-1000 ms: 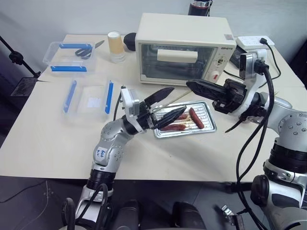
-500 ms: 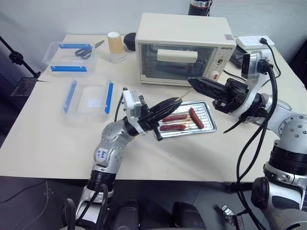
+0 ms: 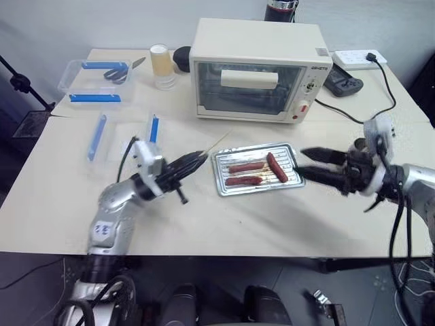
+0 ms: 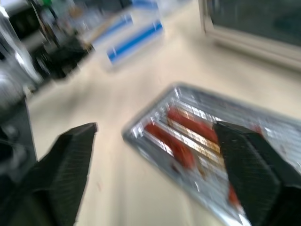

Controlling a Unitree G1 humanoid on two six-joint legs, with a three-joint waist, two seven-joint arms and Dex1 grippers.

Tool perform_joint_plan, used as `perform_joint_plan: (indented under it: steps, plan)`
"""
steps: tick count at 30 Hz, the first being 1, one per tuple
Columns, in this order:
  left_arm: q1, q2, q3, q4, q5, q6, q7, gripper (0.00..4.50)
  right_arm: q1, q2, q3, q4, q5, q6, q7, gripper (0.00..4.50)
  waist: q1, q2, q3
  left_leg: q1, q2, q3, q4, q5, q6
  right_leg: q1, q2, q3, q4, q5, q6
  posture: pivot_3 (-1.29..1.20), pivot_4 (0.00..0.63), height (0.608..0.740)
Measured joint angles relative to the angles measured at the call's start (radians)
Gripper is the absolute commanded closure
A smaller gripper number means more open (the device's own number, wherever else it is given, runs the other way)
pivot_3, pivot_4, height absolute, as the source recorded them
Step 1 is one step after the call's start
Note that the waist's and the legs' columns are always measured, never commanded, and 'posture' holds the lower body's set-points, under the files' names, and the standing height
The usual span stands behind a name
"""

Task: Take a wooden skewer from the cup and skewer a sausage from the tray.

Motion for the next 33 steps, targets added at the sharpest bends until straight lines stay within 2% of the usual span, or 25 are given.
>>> perform_joint_plan:
  steps: [3,6,14,19,24,27,33]
  plan:
    - [0.083,0.043,0.043,-0.041,-0.004,0.004,-0.005,4.5,0.014,-0.03,0.078,0.035,-0.126,-0.108,0.042,0.03,-0.001,0.0,0.0,0.0,0.0,0.0,0.001,0.0,0.0,0.0,0.0,0.0,0.0,0.0,0.0,0.0,0.15,0.74]
    - [0.166,0.075,0.085,-0.086,-0.019,0.012,-0.006,4.5,-0.058,-0.014,0.164,0.062,-0.199,-0.114,0.022,0.03,-0.005,0.0,0.0,0.001,0.001,0.0,0.001,0.0,0.0,0.0,0.0,0.001,0.0,0.0,0.0,0.0,0.15,0.74]
    - [0.25,0.08,0.098,-0.149,-0.021,0.033,0.008,4.5,-0.354,0.155,0.381,0.215,-0.428,-0.075,-0.163,0.03,0.001,0.0,0.0,0.0,0.0,-0.001,0.001,0.0,-0.001,0.0,-0.001,0.0,0.0,0.0,0.0,0.0,0.15,0.74]
    - [0.256,0.077,0.094,-0.164,-0.021,0.039,0.019,4.5,-0.458,0.236,0.445,0.388,-0.556,-0.106,-0.238,0.03,-0.001,0.0,0.0,0.0,0.0,-0.001,0.0,0.0,-0.001,0.0,0.0,0.0,0.0,0.0,0.0,0.0,0.15,0.74]
    - [0.265,0.07,0.089,-0.193,-0.021,0.044,0.033,4.5,-0.489,0.29,0.46,0.491,-0.612,-0.13,-0.256,0.03,-0.005,0.0,0.0,0.0,0.0,-0.001,0.0,0.0,-0.001,0.0,0.0,0.0,0.0,0.0,0.0,0.0,0.15,0.74]
    - [0.279,0.068,0.087,-0.196,-0.021,0.046,0.043,4.5,-0.491,0.299,0.46,0.509,-0.634,-0.143,-0.252,0.53,-0.006,0.0,0.0,0.0,0.0,-0.001,0.0,0.0,-0.001,0.0,0.0,0.0,0.0,0.0,0.0,0.0,0.15,0.74]
    - [0.286,0.067,0.087,-0.208,-0.021,0.047,0.052,4.5,-0.491,0.3,0.46,0.511,-0.658,-0.146,-0.231,2.42,-0.008,0.0,0.0,0.0,0.0,-0.001,0.0,0.0,-0.001,0.0,0.0,0.0,0.0,0.0,0.0,0.0,0.15,0.74]
